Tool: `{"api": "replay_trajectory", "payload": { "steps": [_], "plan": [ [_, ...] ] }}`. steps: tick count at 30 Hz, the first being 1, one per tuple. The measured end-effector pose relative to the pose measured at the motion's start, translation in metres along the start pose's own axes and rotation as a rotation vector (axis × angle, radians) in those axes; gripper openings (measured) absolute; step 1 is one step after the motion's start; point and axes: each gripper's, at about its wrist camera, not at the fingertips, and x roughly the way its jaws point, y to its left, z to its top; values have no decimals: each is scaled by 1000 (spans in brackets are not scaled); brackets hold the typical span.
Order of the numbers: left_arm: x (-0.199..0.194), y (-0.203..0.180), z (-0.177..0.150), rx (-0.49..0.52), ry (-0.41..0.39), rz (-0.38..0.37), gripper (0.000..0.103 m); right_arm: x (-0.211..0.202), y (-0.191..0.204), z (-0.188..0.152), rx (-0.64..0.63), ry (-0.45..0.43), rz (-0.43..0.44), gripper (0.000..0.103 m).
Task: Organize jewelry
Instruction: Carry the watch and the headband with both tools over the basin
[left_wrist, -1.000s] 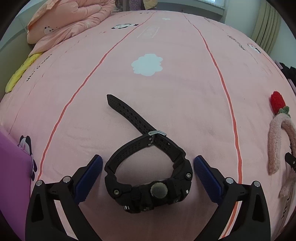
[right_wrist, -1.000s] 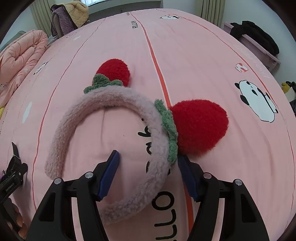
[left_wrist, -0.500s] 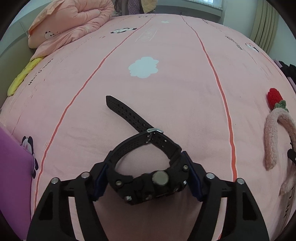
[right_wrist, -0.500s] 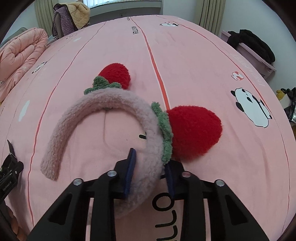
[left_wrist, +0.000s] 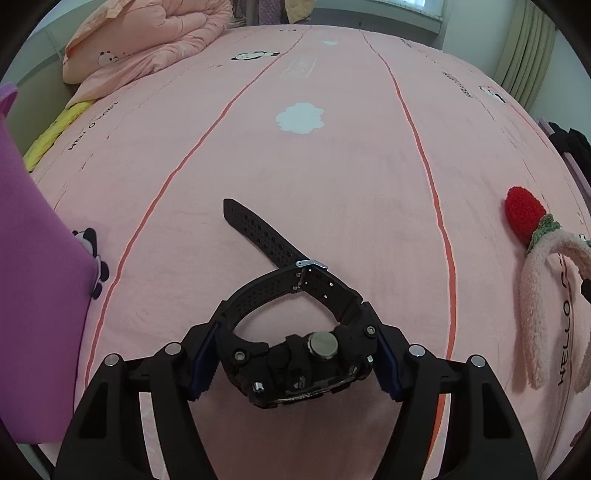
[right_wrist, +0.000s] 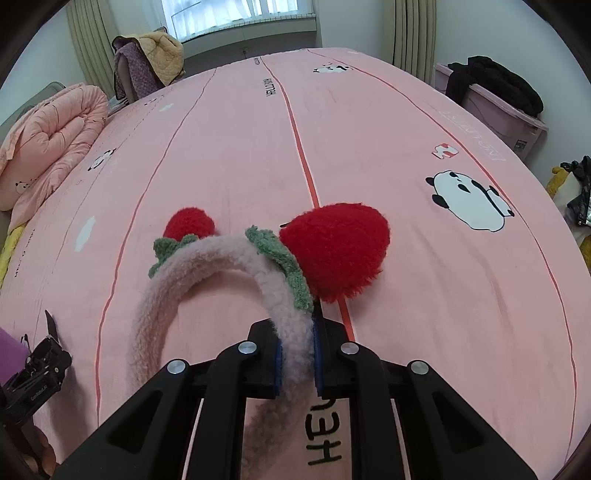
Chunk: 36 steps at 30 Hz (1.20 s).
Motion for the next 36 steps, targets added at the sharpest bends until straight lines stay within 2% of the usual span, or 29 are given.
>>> {"api": "replay_trajectory", "payload": {
  "steps": [10, 22, 25, 30, 36],
  "plan": [
    [-60, 13, -23, -18, -44, -48, 67, -68, 6, -34, 6, -51, 54, 12],
    [-158, 26, -40, -4, -173, -103, 67, -162, 27, -53, -1, -169, 154, 12],
    [-184, 37, -40, -9, -214, -112, 67, -184, 44, -54, -21, -193, 193, 12],
    [-224, 66, -35, -17, -286, -107, 67, -214, 93, -56, -98, -222, 271, 12],
    [-260, 133, -24, -69, -359, -60, 67, -237, 177, -54, -194, -230, 390, 12]
  ]
}}
